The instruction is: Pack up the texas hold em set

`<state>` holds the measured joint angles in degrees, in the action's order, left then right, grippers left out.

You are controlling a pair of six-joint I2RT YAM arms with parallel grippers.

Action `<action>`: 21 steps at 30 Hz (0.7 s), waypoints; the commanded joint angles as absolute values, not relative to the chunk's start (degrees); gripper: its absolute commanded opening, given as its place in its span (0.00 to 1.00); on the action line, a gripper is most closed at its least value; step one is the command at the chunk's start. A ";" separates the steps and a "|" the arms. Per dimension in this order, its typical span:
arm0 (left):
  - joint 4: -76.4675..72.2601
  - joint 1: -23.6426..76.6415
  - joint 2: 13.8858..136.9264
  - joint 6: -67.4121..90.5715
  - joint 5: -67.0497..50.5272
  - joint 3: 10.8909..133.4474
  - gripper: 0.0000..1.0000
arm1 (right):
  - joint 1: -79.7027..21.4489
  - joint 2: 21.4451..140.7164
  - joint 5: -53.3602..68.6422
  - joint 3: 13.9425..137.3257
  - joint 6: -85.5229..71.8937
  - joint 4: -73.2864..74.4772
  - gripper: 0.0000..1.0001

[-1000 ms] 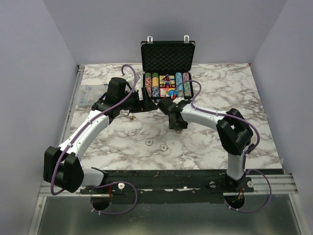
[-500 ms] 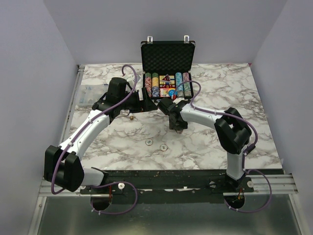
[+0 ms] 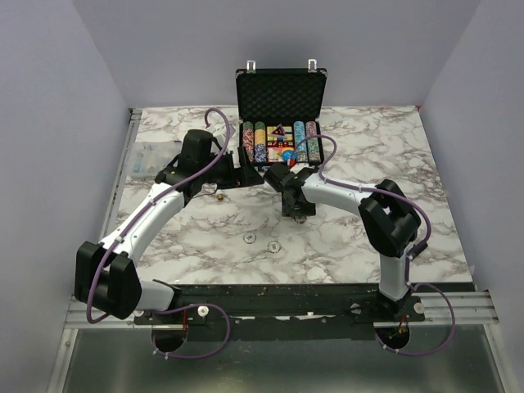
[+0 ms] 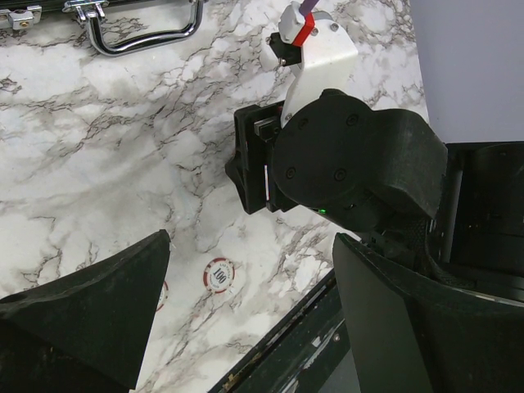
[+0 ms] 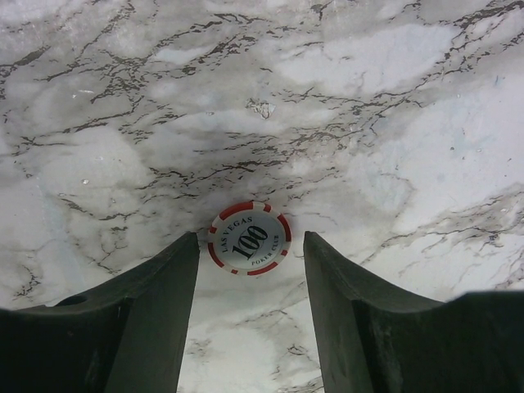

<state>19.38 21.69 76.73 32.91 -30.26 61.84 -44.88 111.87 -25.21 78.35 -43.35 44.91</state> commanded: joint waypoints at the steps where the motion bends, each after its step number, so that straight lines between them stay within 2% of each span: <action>1: 18.84 21.44 76.92 33.26 -31.77 62.10 0.81 | -44.77 109.56 -24.95 79.10 -42.55 45.59 0.58; 6: 19.45 21.29 76.52 32.30 -30.95 62.67 0.81 | -47.15 106.32 -22.78 77.90 -40.60 44.35 0.65; 16: 20.46 19.16 76.07 31.89 -29.15 62.68 0.81 | -57.46 105.94 -13.32 77.23 -45.14 44.04 0.68; 21: 20.23 19.16 75.67 32.08 -29.39 62.63 0.81 | -59.56 107.33 -10.37 76.69 -48.17 43.46 0.68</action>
